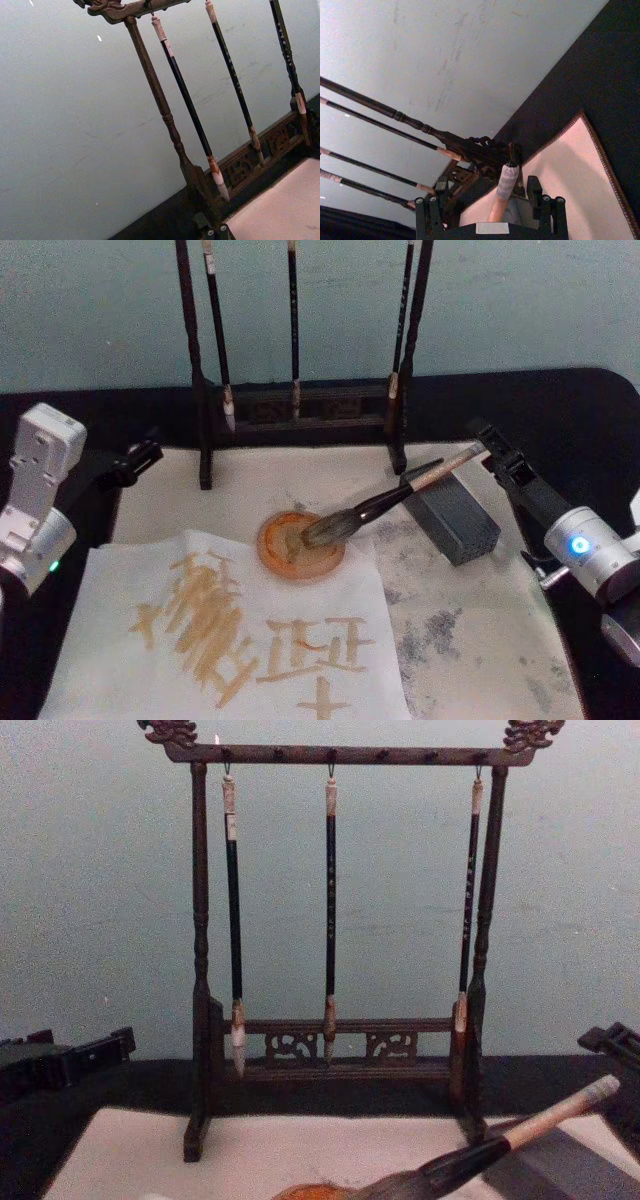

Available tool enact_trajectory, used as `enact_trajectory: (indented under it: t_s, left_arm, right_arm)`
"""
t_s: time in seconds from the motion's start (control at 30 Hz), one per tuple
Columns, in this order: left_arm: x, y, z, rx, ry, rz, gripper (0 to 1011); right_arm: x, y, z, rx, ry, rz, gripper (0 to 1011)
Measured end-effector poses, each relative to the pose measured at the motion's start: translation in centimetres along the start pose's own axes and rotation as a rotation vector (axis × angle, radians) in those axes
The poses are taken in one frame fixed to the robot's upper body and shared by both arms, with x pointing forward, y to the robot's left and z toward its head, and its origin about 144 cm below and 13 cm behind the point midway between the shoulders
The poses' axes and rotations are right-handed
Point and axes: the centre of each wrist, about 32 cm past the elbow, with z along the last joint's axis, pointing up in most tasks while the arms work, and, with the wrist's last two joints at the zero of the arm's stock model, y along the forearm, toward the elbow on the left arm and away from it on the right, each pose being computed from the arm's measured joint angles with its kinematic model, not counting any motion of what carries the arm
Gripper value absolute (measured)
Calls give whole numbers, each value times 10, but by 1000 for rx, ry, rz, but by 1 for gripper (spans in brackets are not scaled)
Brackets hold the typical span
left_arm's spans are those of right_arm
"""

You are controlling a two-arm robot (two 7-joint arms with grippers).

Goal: Pick up the brush from the inkstone, write on the paper, then place the brush back to its original position.

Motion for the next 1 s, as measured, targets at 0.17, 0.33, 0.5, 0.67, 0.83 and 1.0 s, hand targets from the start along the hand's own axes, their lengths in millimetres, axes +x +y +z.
enact_trajectory:
  t_s: [0.17,0.33,0.5,0.67,0.83,1.0]
  left_arm:
    - [0,0,0,0,0,0,1000]
    - [0,0,0,0,0,0,1002]
    - [0,0,0,0,0,0,1002]
    - [0,0,0,0,0,0,1002]
    - [0,0,0,0,0,0,1000]
    - [0,0,0,0,0,0,1002]
  right_arm:
    - [4,8,-1,6,15,-2,1008]
    - [7,14,-2,10,21,-5,1008]
    - [9,19,-2,10,14,12,1008]
    - [9,19,-1,11,11,15,1006]
    - [9,19,-1,11,12,13,1003]
    - [9,19,-1,11,13,10,864]
